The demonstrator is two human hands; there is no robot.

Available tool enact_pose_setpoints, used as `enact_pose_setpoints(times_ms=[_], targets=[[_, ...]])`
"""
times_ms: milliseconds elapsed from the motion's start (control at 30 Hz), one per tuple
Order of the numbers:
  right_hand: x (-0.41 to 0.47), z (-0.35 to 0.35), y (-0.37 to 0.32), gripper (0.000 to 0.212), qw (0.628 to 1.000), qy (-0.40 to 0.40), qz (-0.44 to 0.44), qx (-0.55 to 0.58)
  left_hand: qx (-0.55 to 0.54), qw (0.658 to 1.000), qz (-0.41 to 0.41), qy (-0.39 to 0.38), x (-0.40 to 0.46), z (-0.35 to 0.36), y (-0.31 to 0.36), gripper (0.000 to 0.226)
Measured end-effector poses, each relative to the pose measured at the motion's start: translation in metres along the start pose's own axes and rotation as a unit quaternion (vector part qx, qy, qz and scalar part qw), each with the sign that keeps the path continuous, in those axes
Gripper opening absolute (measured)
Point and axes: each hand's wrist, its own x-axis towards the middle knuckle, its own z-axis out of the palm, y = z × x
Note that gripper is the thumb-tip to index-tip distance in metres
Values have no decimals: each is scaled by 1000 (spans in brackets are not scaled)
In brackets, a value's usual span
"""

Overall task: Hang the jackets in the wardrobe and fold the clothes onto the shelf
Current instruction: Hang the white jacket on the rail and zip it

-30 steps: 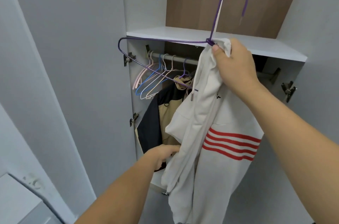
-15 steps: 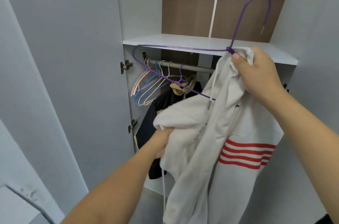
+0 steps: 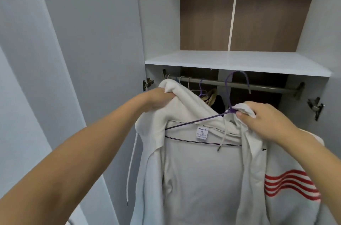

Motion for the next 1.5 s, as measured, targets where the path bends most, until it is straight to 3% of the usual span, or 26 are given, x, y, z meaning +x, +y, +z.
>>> enact_pose_setpoints(times_ms=[100,167,233,300,367,467,567,633,667,733,800,900,1067,1233,1367,1500], targets=[[5,17,-6,23,994,26,28,-98,160,985,15,65,-7,3,28,50],[10,25,-12,25,994,47,33,-89,183,980,10,82,-12,6,45,41],[15,33,-21,25,998,53,28,-7,23,998,2,64,-16,9,62,23],[21,38,-34,23,996,54,7,75,-176,984,-15,28,-22,16,83,17],[26,39,-41,16,987,66,-16,143,-234,972,16,-12,-25,20,97,19],[34,28,-38,19,967,97,-15,236,-121,983,131,-37,-28,12,89,21],[42,17,-24,15,946,131,7,297,114,979,164,-29,-29,8,52,56],[45,17,-20,13,941,136,20,311,326,922,190,90,-25,21,25,50],[47,20,-19,13,943,131,26,306,362,900,201,139,-24,29,17,35],[50,31,-17,15,961,112,39,251,291,927,185,148,-20,38,7,29],[52,44,-7,18,981,95,55,162,204,963,160,78,-10,47,1,36],[56,60,15,30,991,56,57,111,153,978,137,21,0,66,0,41],[80,73,44,26,996,42,74,-25,95,993,68,-25,31,105,10,33],[124,80,80,27,986,3,166,14,15,1000,20,-17,89,144,29,35],[165,87,107,27,980,-31,189,52,36,999,-8,-5,152,165,41,30],[203,99,128,23,974,-10,223,29,12,999,-42,15,213,181,47,38]])
